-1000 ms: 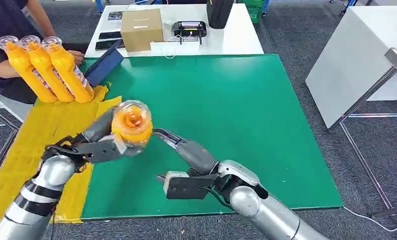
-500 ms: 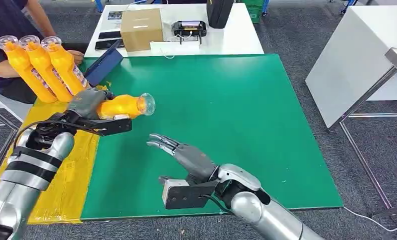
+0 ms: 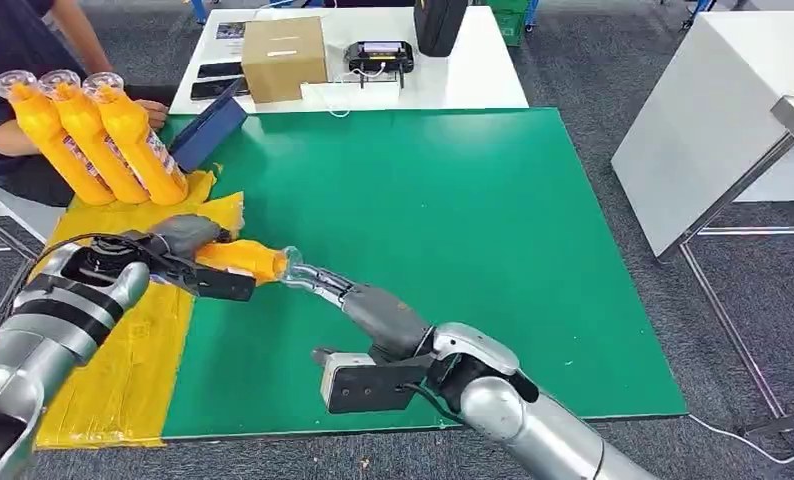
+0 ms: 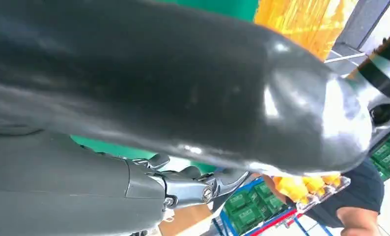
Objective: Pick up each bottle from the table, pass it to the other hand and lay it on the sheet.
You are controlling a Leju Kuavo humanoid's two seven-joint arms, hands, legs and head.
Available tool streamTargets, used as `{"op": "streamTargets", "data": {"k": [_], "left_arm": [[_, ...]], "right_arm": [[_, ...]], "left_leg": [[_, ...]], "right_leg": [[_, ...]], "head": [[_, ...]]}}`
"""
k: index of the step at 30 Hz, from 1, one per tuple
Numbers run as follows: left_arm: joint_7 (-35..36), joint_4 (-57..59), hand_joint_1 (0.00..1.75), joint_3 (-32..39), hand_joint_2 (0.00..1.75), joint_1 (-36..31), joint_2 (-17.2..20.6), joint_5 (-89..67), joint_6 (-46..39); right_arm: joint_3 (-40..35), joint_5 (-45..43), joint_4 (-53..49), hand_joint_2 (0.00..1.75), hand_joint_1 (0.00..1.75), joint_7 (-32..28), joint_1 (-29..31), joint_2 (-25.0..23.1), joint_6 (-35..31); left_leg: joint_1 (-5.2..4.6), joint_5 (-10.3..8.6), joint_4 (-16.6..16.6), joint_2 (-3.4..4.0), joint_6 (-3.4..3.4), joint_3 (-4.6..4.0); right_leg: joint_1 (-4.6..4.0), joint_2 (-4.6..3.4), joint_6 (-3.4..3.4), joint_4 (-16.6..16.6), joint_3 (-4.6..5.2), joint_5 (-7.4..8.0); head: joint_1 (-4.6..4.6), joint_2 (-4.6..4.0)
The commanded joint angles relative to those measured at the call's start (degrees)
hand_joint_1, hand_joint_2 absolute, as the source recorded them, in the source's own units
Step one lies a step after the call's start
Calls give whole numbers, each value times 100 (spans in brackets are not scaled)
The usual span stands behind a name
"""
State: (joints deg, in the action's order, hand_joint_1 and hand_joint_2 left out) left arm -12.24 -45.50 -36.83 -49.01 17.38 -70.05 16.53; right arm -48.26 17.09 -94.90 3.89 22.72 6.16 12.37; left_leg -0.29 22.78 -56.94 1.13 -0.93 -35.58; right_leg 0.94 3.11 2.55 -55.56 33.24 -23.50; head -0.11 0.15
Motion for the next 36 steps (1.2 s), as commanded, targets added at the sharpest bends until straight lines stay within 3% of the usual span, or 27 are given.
{"op": "streamTargets", "data": {"k": [1,20,21,22,36], "left_arm": [[-68,746,175,-764,175,-690,48,55,135],[-119,1821,175,-1326,175,-829,106,411,239],[-96,1852,164,-1269,0,-754,97,467,145],[137,1917,0,-1176,0,-681,37,529,121],[207,2119,0,-1151,0,-607,-40,449,-99]], "right_arm": [[-210,-35,338,0,0,-10,316,82,39],[-405,-272,534,0,0,-102,567,8,170],[-405,-278,518,0,0,-104,560,22,173],[-405,-276,517,0,0,-104,551,19,177],[-432,-281,547,0,0,-101,546,14,180]], "left_leg": [[12,11,-12,-1,9,11],[8,7,-5,6,7,10],[6,6,-3,6,5,8],[9,12,-5,9,8,19],[5,4,-1,0,5,8]], "right_leg": [[-9,-28,-11,-5,-14,-7],[-6,-28,-8,-2,-10,-3],[-4,-24,-7,-2,-8,-2],[-5,-38,-11,-3,-18,-7],[-3,-18,-6,0,-10,-2]], "head": [[2,0],[0,0],[0,0],[0,0],[0,0]]}}
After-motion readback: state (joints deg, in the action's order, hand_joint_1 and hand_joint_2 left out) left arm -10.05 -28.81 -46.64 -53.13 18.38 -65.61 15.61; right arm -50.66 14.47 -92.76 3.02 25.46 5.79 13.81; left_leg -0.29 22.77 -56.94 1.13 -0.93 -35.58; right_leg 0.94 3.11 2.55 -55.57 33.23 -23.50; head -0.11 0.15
